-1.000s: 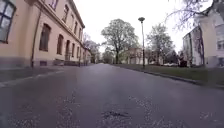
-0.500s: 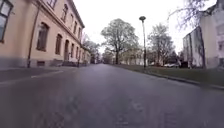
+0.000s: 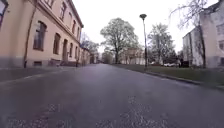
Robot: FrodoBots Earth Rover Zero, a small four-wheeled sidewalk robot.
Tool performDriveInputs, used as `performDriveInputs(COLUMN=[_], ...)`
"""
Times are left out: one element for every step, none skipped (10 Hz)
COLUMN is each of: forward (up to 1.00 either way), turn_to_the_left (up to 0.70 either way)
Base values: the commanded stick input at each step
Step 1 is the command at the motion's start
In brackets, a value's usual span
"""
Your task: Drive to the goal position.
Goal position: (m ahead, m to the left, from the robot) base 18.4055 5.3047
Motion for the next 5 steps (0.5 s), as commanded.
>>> performDriveInputs(forward=[0.85, 0.85, 0.85, 0.85, 0.85], turn_to_the_left=[0.00, 0.00, 0.00, 0.00, 0.00])
